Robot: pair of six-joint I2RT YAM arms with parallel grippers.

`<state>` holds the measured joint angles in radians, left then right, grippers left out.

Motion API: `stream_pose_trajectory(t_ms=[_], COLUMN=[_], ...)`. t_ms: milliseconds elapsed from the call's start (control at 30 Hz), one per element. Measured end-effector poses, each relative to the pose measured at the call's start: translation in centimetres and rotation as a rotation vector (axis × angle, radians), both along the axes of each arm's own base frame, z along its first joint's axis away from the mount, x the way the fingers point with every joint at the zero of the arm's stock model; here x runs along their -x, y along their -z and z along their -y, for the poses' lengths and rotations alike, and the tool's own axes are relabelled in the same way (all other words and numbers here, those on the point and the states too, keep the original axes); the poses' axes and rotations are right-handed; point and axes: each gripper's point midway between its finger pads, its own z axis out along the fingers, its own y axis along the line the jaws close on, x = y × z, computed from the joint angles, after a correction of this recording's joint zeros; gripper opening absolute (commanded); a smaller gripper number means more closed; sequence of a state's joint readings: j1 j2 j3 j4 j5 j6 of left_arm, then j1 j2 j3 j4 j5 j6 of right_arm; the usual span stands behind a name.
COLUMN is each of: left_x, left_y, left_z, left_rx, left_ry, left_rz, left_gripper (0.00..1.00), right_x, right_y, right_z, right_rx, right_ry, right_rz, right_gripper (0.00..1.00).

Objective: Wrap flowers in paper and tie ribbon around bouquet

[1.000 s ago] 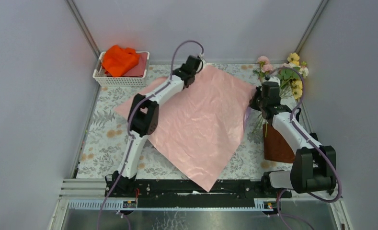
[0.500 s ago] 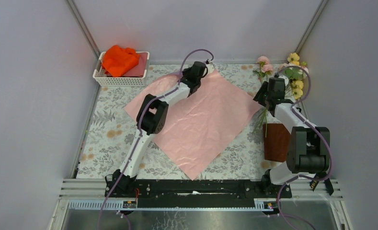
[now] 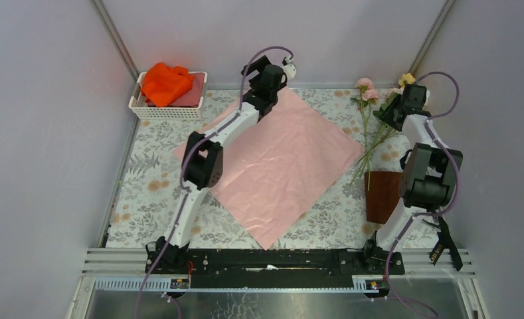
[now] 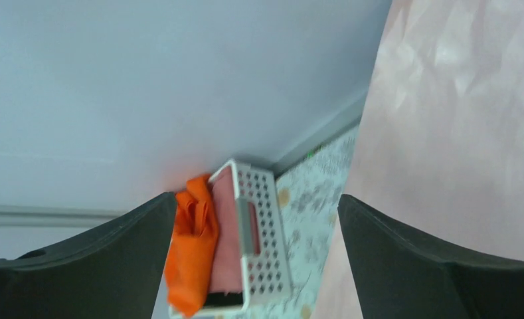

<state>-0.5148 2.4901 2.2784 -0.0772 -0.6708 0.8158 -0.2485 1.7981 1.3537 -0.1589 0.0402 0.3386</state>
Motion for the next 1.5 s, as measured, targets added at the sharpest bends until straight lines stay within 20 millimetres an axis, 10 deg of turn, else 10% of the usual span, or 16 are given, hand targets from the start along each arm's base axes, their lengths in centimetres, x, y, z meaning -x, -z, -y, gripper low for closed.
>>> stream_pose_trajectory(t_ms=[267,600,800,1000,1133,1267,1500], left_x=[10.2,20.4,21.5,21.3,21.5,21.5,21.7], left_y=[-2.0,9.8,7.6,4.6,4.7,4.8,4.9], left_z=[-3.1,-5.3,-4.9,-4.8,-5.1,-5.2,-5.2], left_rx=[0.106,0.185,0.28,0.364,0.371,0.374,0.377], left_ry=[0.08,0.071,0.092,0.109,0.102,0.102,0.1], left_rz=[-0.243,-0.714,-0.717,-0.665,-0.675,-0.681,-0.691], left_gripper=[0.99,0.99,0.99,0.99,0.99,0.99,0.99], right_x=[-1.5,-2.8,-2.9,-2.6,-2.5,-3.0,-3.3], right_y=[6.2,8.3,7.4,4.2,3.1,5.9,9.5], right_z=[0.4,1.3,2.0,2.3,2.2,2.0,2.1], right_rx=[-0.029,-0.002,0.044,0.076,0.078,0.048,0.027], right_ry=[-0.027,-0.042,-0.05,-0.03,-0.02,-0.034,-0.04], right_rz=[-0.184,-0.242,-0.246,-0.187,-0.158,-0.214,-0.291], right_gripper=[0.46,0.0,0.0,0.47,0.55,0.51,0.06])
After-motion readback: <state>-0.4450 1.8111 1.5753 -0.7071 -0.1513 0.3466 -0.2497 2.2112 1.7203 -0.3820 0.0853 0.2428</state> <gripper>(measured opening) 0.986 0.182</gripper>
